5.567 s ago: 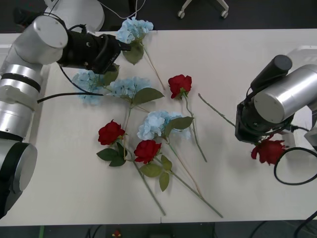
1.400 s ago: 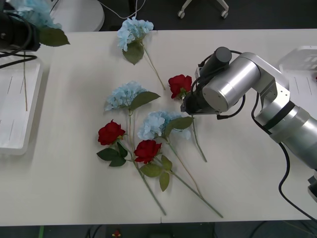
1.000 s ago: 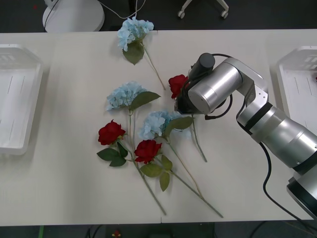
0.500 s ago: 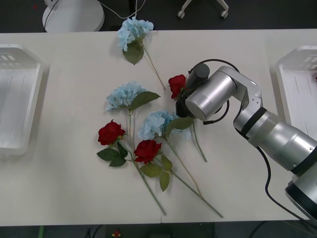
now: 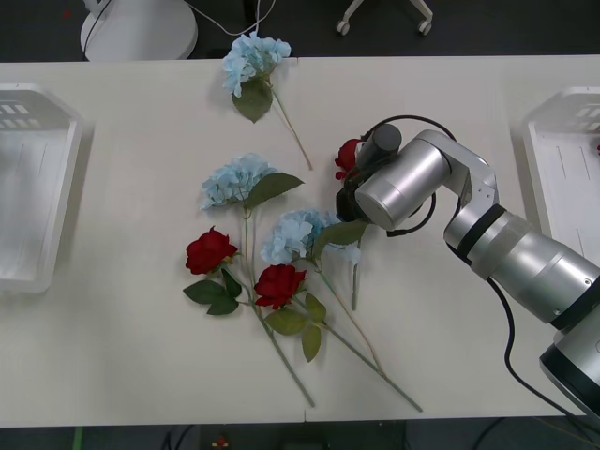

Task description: Put the red flowers into the right box and the blue flowers into the left box

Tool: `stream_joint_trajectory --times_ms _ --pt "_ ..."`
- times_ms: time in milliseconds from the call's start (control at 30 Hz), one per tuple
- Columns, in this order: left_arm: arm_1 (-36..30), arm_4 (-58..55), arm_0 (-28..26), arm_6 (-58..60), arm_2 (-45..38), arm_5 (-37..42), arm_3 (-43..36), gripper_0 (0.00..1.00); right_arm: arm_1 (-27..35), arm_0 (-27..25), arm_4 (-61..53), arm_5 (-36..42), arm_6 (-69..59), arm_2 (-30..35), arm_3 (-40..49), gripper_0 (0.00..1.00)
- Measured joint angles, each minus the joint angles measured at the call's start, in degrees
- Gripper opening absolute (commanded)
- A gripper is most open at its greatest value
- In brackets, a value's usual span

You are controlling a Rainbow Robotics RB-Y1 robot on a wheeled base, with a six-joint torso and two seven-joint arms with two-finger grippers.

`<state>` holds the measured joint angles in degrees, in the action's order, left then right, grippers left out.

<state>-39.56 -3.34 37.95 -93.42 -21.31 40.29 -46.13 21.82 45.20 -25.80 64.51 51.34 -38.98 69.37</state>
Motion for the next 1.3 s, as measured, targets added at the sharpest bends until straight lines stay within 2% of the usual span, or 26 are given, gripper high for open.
stream_joint_trajectory --times_ms 100,167,233,367,600,733,867,967,1067,1200,1300 --pt "0.0 -0.9 0.0 0.0 0.0 0.0 -0.5 0.97 0.2 0.1 -1.3 0.0 0.0 0.0 -0.1 0.00" --pt "0.0 -0.9 0.0 0.0 0.0 0.1 -1.4 1.00 0.6 0.5 -3.2 0.1 0.0 0.0 -0.2 0.00" --pt "0.0 -1.3 0.0 -0.1 0.0 2.4 -3.5 1.00 1.6 1.1 -5.7 0.7 0.0 0.2 -0.2 0.00" --pt "0.0 -4.8 -0.1 -0.9 0.0 12.4 -11.6 1.00 5.4 2.6 -10.9 4.3 0.8 2.2 0.9 0.00" --pt "0.0 -14.9 -0.2 -4.2 -0.1 26.2 -24.1 1.00 17.6 3.2 -19.0 14.7 7.4 12.4 7.9 0.00" --pt "0.0 -22.2 -0.2 -4.2 -0.1 33.3 -29.3 1.00 25.7 3.3 -22.3 21.3 18.4 18.8 8.9 0.00" --pt "0.2 -28.2 -0.2 -4.2 -0.1 38.6 -33.6 1.00 33.8 3.3 -22.4 24.5 29.3 21.7 8.8 0.00" --pt "1.2 -31.9 -0.2 -4.2 0.1 40.7 -35.5 1.00 38.5 3.3 -22.4 24.5 35.8 21.7 8.0 0.00" --pt "2.8 -35.6 -0.2 -4.2 0.3 41.6 -36.3 1.00 40.7 3.3 -22.4 22.3 38.6 21.7 4.3 0.00" --pt "5.4 -37.5 -0.2 -4.2 1.0 43.5 -37.6 1.00 40.8 2.9 -19.9 15.7 42.7 21.7 -1.6 0.00" --pt "7.9 -36.7 -0.2 -4.2 2.7 47.1 -40.9 1.00 40.7 1.5 -16.7 7.9 45.7 21.7 -4.8 0.00"
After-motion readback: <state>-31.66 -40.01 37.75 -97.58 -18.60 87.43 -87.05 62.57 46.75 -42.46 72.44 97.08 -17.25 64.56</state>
